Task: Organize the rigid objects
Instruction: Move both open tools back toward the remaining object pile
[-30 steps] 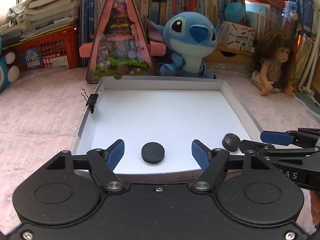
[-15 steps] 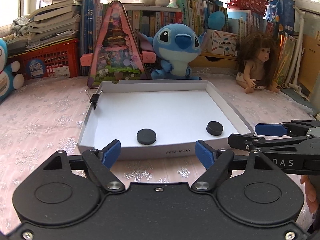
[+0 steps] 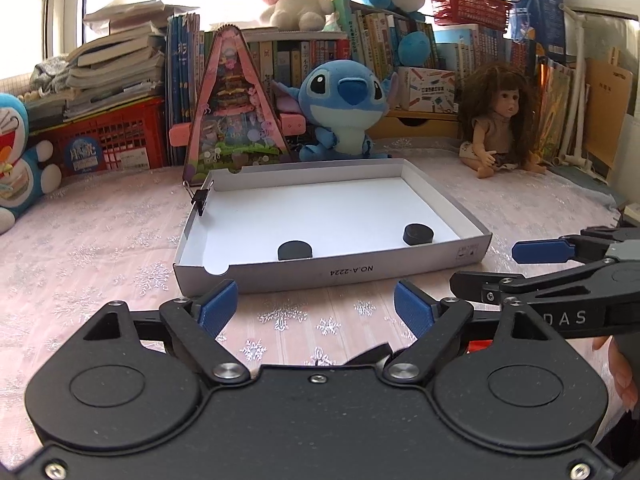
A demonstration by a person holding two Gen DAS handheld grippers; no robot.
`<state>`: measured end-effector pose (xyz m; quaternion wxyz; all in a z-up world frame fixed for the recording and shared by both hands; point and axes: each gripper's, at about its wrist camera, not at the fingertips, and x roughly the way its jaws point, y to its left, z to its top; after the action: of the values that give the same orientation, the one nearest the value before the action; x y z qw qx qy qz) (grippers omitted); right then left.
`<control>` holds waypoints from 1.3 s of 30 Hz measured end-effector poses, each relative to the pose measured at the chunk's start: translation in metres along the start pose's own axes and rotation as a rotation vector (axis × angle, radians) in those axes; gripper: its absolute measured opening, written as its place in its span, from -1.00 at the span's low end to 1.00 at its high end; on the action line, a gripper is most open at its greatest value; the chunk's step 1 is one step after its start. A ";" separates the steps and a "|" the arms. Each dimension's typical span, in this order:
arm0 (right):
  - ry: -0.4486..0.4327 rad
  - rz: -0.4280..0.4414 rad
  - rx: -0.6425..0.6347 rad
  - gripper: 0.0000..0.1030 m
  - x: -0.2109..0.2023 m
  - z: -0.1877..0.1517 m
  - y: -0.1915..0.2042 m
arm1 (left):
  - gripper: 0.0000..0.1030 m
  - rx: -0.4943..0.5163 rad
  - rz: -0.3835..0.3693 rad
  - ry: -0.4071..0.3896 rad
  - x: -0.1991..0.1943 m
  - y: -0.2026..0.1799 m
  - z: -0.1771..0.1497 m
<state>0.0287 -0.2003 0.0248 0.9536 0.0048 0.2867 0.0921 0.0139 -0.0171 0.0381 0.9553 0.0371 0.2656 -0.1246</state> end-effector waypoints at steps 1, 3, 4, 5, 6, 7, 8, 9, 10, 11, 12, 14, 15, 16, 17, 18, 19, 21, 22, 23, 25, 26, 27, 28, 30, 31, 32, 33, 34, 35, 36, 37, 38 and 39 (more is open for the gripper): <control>-0.001 -0.001 -0.001 0.73 -0.001 -0.002 0.001 | 0.65 0.006 0.000 -0.003 -0.002 -0.001 -0.002; -0.004 -0.003 -0.002 0.74 -0.003 -0.006 0.001 | 0.65 0.011 -0.001 -0.004 -0.004 -0.002 -0.005; -0.005 -0.001 -0.003 0.74 -0.004 -0.007 0.002 | 0.65 0.013 -0.002 -0.005 -0.006 -0.002 -0.007; -0.006 0.000 -0.003 0.74 -0.005 -0.009 0.002 | 0.65 0.013 -0.003 -0.006 -0.007 -0.002 -0.008; -0.007 0.002 -0.002 0.75 -0.006 -0.010 0.002 | 0.65 0.012 -0.003 -0.006 -0.007 -0.002 -0.010; -0.010 0.002 -0.001 0.76 -0.008 -0.012 0.002 | 0.65 0.011 -0.004 -0.006 -0.008 -0.003 -0.011; -0.013 0.002 -0.001 0.78 -0.009 -0.013 0.002 | 0.65 0.008 -0.003 -0.006 -0.009 -0.002 -0.013; -0.017 -0.001 -0.003 0.79 -0.010 -0.015 0.002 | 0.65 0.004 -0.002 -0.007 -0.010 -0.002 -0.015; -0.022 -0.006 -0.005 0.79 -0.012 -0.017 0.002 | 0.65 0.002 -0.001 -0.008 -0.011 -0.001 -0.018; -0.026 -0.010 -0.008 0.79 -0.013 -0.018 0.003 | 0.65 0.000 0.001 -0.010 -0.011 -0.001 -0.020; -0.031 -0.014 -0.010 0.79 -0.015 -0.020 0.003 | 0.65 -0.001 0.003 -0.011 -0.012 -0.001 -0.022; -0.038 -0.017 -0.014 0.79 -0.018 -0.025 0.004 | 0.65 0.003 0.009 -0.011 -0.014 -0.001 -0.027; -0.041 -0.019 -0.017 0.79 -0.019 -0.027 0.004 | 0.65 0.006 0.013 -0.012 -0.015 0.000 -0.030; -0.043 -0.022 -0.020 0.79 -0.020 -0.029 0.004 | 0.65 0.010 0.016 -0.013 -0.016 0.000 -0.032; -0.045 -0.024 -0.024 0.79 -0.021 -0.031 0.005 | 0.65 0.016 0.020 -0.012 -0.017 -0.001 -0.034; -0.046 -0.027 -0.027 0.79 -0.022 -0.033 0.005 | 0.65 0.021 0.024 -0.011 -0.018 0.000 -0.036; -0.044 -0.027 -0.029 0.79 -0.022 -0.035 0.006 | 0.65 0.025 0.028 -0.012 -0.019 0.000 -0.038; -0.038 -0.021 -0.026 0.79 -0.023 -0.038 0.006 | 0.65 0.023 0.029 -0.011 -0.022 0.001 -0.042; -0.038 -0.018 -0.022 0.79 -0.024 -0.039 0.007 | 0.63 0.018 0.026 -0.009 -0.023 0.002 -0.043; -0.039 -0.016 -0.019 0.79 -0.025 -0.041 0.008 | 0.58 0.012 0.020 -0.007 -0.025 0.002 -0.044; -0.043 -0.019 -0.018 0.77 -0.028 -0.043 0.009 | 0.44 0.003 0.011 -0.004 -0.028 0.004 -0.046; -0.044 -0.019 -0.019 0.72 -0.029 -0.044 0.010 | 0.32 -0.001 0.008 -0.001 -0.029 0.005 -0.048; -0.041 -0.016 -0.020 0.63 -0.030 -0.045 0.010 | 0.25 -0.002 0.003 0.001 -0.031 0.005 -0.049; -0.038 -0.013 -0.021 0.57 -0.031 -0.047 0.011 | 0.11 -0.003 -0.004 0.005 -0.031 0.006 -0.050; -0.027 0.000 -0.027 0.30 -0.032 -0.049 0.013 | -0.10 -0.010 -0.017 0.021 -0.032 0.007 -0.052; -0.021 0.005 -0.029 0.20 -0.033 -0.051 0.014 | -0.15 -0.016 -0.022 0.028 -0.032 0.008 -0.053; -0.014 0.008 -0.030 0.05 -0.033 -0.053 0.015 | -0.16 -0.023 -0.026 0.034 -0.032 0.009 -0.054; -0.007 0.014 -0.032 -0.07 -0.033 -0.054 0.015 | -0.17 -0.026 -0.029 0.037 -0.032 0.009 -0.055; 0.001 0.024 -0.037 -0.13 -0.033 -0.055 0.017 | -0.18 -0.027 -0.029 0.041 -0.032 0.009 -0.056; 0.007 0.032 -0.042 -0.25 -0.033 -0.057 0.018 | -0.20 -0.028 -0.028 0.044 -0.031 0.009 -0.056; 0.011 0.034 -0.047 -0.31 -0.033 -0.057 0.020 | -0.20 -0.030 -0.027 0.047 -0.030 0.009 -0.057; 0.014 0.037 -0.052 -0.32 -0.032 -0.058 0.021 | -0.20 -0.032 -0.029 0.050 -0.029 0.009 -0.057; 0.016 0.042 -0.052 -0.32 -0.031 -0.058 0.022 | -0.20 -0.033 -0.031 0.053 -0.027 0.009 -0.057; 0.017 0.049 -0.049 -0.32 -0.031 -0.058 0.023 | -0.20 -0.035 -0.031 0.061 -0.025 0.009 -0.057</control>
<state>-0.0321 -0.1862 -0.0053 0.9484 -0.0123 0.2924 0.1224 -0.0328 0.0052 0.0017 0.9453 0.0203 0.2971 -0.1334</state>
